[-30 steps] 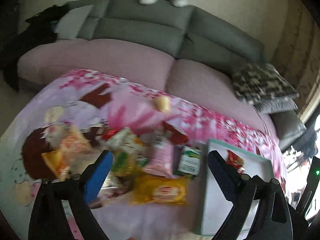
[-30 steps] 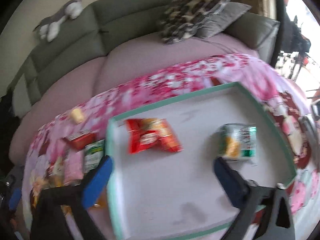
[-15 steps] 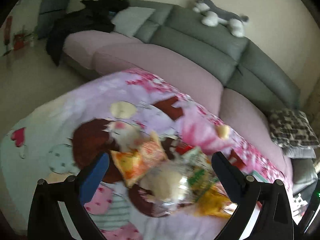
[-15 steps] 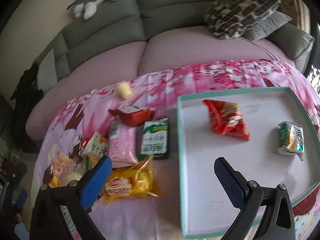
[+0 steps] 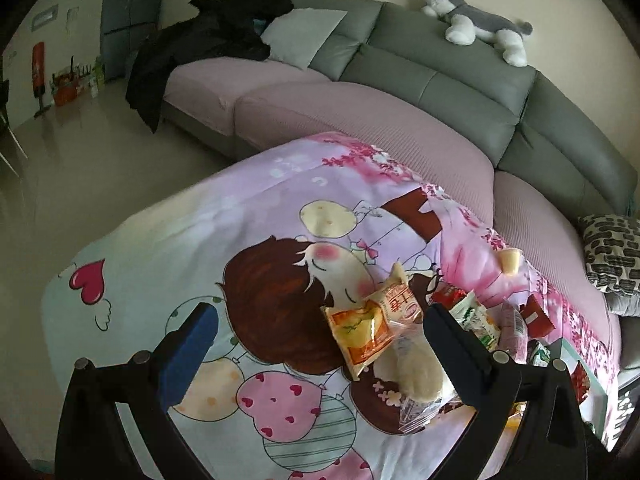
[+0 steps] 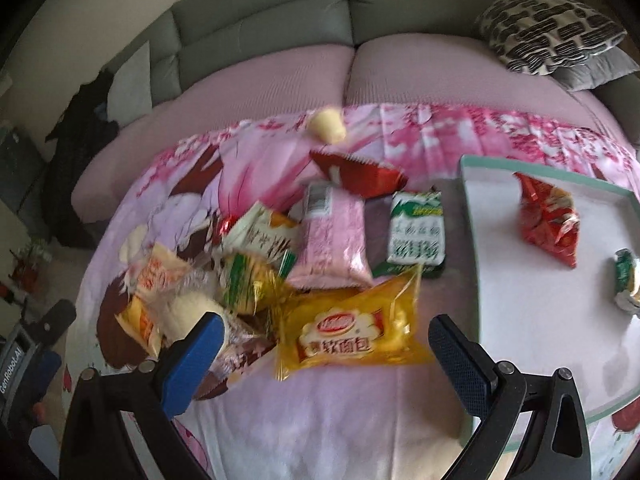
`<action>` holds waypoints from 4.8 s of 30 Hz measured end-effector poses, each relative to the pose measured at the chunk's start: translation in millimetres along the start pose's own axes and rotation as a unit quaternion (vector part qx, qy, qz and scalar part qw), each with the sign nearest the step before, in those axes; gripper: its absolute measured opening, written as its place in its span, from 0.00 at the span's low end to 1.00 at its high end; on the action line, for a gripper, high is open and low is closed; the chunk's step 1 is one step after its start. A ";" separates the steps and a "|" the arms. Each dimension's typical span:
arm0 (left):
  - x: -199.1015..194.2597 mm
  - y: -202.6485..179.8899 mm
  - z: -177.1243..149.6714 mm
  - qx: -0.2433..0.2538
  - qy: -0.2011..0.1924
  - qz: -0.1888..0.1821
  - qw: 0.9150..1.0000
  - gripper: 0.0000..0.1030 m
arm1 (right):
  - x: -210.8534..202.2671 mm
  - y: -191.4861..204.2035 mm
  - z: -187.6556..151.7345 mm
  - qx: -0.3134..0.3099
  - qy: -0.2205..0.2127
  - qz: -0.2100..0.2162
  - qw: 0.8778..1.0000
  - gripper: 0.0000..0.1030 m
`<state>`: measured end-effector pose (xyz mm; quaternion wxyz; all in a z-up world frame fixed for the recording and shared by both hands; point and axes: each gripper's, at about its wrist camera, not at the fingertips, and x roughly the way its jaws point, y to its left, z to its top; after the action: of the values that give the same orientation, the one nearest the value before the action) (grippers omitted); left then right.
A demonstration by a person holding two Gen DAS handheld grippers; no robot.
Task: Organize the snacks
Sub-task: 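Grasp the clear bun bag with the left tool while the right tool grasps the yellow bread bag, then carry the bun bag and yellow bread bag over the tray with both tools, then open the left tool to drop the bun bag while the right tool releases the yellow bag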
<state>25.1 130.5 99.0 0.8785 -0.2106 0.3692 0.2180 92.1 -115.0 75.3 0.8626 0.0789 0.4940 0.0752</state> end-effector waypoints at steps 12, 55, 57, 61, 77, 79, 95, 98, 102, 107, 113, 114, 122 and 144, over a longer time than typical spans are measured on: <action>30.5 -39.9 -21.1 0.041 0.062 -0.047 0.996 0.99 | 21.8 -14.6 -7.0 0.014 0.033 -0.020 0.999 1.00; 74.8 -83.6 -45.2 0.028 0.148 -0.070 0.986 0.57 | 31.2 -22.7 -6.4 0.018 0.030 -0.020 0.999 0.83; 73.6 -83.6 -45.4 0.029 0.146 -0.069 0.986 0.57 | 28.6 -24.5 -5.7 0.020 0.026 -0.019 0.999 0.83; 68.7 -83.9 -43.5 0.033 0.138 -0.070 0.987 0.56 | 19.9 -26.5 -1.9 0.022 0.013 -0.017 1.000 0.83; 14.0 -87.3 -26.3 0.045 0.064 -0.087 0.993 0.56 | -34.4 -40.8 8.9 0.033 -0.044 -0.021 0.998 0.83; 9.3 -92.3 -26.8 0.053 0.060 -0.089 0.993 0.56 | -39.0 -45.9 9.7 0.037 -0.046 -0.028 0.998 0.83; -26.8 -172.1 -58.9 0.156 0.045 -0.152 0.975 0.56 | -96.8 -167.1 2.8 0.170 -0.084 -0.134 0.973 0.83; -35.9 -193.3 -70.6 0.186 0.041 -0.169 0.967 0.56 | -106.4 -193.7 -3.3 0.195 -0.086 -0.154 0.965 0.83; -44.0 -217.3 -86.6 0.217 0.044 -0.190 0.956 0.56 | -117.0 -222.5 -12.1 0.219 -0.084 -0.183 0.955 0.83; -52.2 -247.4 -110.5 0.260 0.049 -0.210 0.941 0.56 | -127.7 -255.3 -24.8 0.247 -0.079 -0.212 0.942 0.83; -57.8 -281.4 -145.2 0.316 0.062 -0.232 0.918 0.56 | -134.4 -279.7 -38.8 0.271 -0.069 -0.225 0.933 0.83; -57.7 -284.8 -149.2 0.322 0.064 -0.233 0.915 0.56 | -133.8 -281.5 -39.4 0.271 -0.067 -0.226 0.933 0.83; -47.3 -304.2 -177.7 0.358 0.076 -0.236 0.900 0.56 | -113.0 -286.5 -40.9 0.265 -0.036 -0.221 0.938 0.83; -23.7 -302.4 -173.2 0.322 0.093 -0.227 0.914 0.90 | -98.6 -291.5 -42.3 0.278 -0.021 -0.191 0.941 0.85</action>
<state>76.6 -213.7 69.2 0.8863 -0.0140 0.4417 -0.1385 21.3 -417.4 75.7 0.8145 0.2215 0.4829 -0.2331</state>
